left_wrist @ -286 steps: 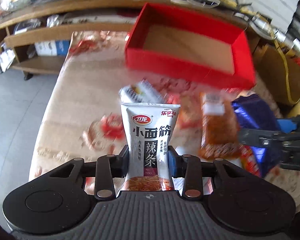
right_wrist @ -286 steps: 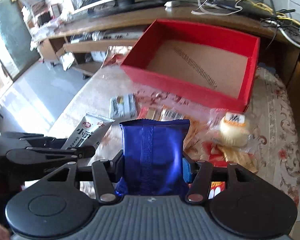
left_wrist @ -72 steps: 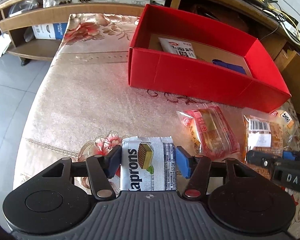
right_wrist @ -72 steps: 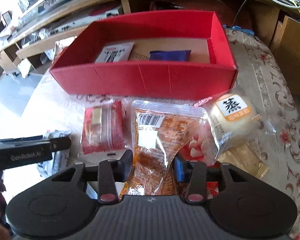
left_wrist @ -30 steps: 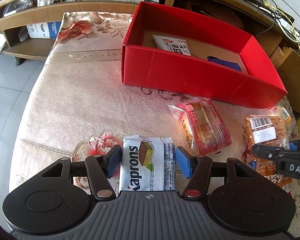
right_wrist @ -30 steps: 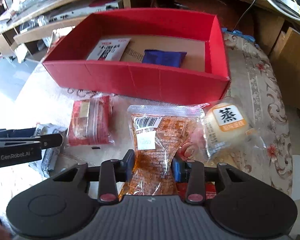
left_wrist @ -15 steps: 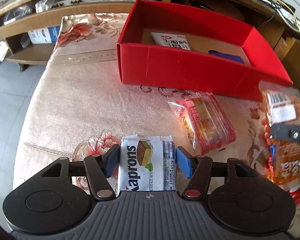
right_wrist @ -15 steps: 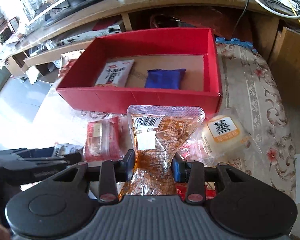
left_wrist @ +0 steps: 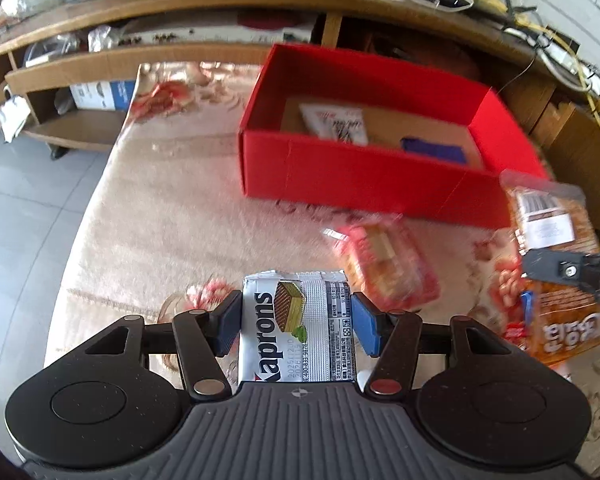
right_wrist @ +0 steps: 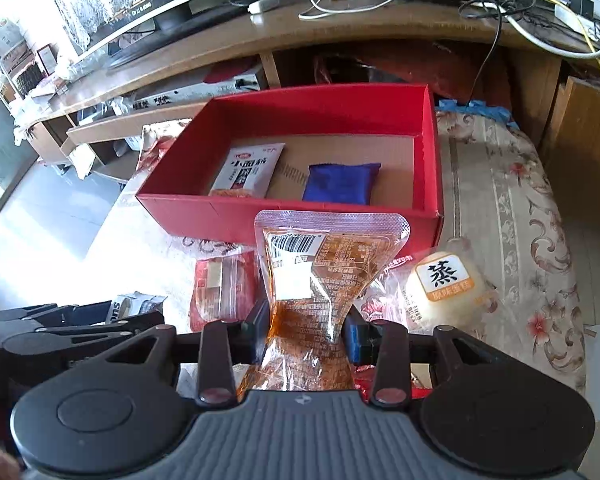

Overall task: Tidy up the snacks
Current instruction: 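Carry both held packets over the red box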

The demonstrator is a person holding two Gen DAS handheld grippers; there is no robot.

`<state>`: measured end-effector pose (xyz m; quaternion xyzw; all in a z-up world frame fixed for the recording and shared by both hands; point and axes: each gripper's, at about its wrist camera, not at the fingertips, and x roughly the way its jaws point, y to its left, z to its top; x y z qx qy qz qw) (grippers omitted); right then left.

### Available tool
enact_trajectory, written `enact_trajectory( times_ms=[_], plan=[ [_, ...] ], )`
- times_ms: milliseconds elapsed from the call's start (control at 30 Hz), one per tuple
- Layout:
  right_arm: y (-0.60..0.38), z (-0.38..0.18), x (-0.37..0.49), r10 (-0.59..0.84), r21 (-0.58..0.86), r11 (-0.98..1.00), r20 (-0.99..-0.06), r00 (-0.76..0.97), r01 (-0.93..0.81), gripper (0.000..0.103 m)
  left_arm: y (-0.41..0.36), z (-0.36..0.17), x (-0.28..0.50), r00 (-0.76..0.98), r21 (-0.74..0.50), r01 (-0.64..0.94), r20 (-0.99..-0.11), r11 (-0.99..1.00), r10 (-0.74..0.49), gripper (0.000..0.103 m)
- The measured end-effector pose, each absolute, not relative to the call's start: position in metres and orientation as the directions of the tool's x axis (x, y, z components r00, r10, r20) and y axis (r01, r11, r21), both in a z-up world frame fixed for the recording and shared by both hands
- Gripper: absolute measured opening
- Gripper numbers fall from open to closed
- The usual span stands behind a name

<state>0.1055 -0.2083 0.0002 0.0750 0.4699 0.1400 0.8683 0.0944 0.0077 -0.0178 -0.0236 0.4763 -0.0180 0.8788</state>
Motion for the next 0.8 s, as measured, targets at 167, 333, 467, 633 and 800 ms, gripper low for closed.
enact_trajectory(
  times_ms=[167, 333, 467, 633, 800],
  plan=[
    [-0.209, 0.007, 0.109, 0.307, 0.262, 0.951, -0.781, 0.544, -0.162, 0.037, 0.003, -0.004, 0.101, 0.575, -0.075, 0.015, -0.815, 0.997, -0.069, 0.064],
    [-0.207, 0.016, 0.120, 0.305, 0.265, 0.952, -0.763, 0.570, -0.154, 0.037, -0.003, 0.008, 0.118, 0.600, -0.082, 0.028, -0.795, 0.996, -0.082, 0.064],
    [-0.207, 0.023, 0.134, 0.308, 0.279, 0.950, -0.747, 0.590, -0.144, 0.037, -0.010, 0.016, 0.133, 0.618, -0.096, 0.040, -0.780, 0.995, -0.100, 0.064],
    [-0.204, 0.029, 0.150, 0.314, 0.286, 0.947, -0.734, 0.602, -0.145, 0.037, -0.019, 0.022, 0.155, 0.636, -0.103, 0.054, -0.763, 0.993, -0.114, 0.064],
    [-0.207, 0.031, 0.169, 0.309, 0.294, 0.947, -0.726, 0.614, -0.129, 0.037, -0.028, 0.024, 0.176, 0.643, -0.102, 0.063, -0.756, 0.993, -0.118, 0.064]
  ],
)
